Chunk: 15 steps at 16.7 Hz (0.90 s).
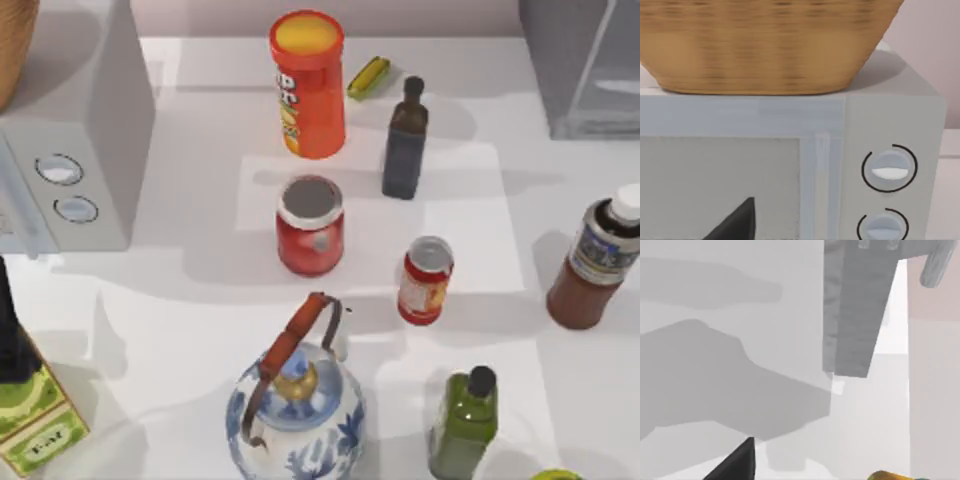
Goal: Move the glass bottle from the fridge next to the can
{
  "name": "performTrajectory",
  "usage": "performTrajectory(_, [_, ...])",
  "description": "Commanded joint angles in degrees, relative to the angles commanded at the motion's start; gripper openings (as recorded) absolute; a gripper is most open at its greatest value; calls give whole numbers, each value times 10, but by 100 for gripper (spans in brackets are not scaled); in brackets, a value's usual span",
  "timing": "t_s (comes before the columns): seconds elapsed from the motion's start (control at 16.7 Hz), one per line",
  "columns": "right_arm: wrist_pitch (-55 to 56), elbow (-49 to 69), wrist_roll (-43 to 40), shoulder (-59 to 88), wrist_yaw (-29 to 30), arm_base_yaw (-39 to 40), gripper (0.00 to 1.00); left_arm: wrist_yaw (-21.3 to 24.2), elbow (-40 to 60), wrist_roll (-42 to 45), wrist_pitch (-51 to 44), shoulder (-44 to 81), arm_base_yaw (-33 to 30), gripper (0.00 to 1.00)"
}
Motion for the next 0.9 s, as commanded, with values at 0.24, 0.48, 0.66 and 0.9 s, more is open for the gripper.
performTrajectory(0.24, [0, 29, -91, 91, -44, -81, 100, 0, 0, 0, 0, 0, 0, 100])
performTrajectory(0.48, [0, 32, -102, 101, -49, -90, 100, 0, 0, 0, 0, 0, 0, 100])
performTrajectory(0.66, [1, 31, -100, 99, -48, -87, 100, 0, 0, 0, 0, 0, 0, 100])
performTrajectory(0.9, [43, 40, -38, 72, -42, -27, 100, 0, 0, 0, 0, 0, 0, 100])
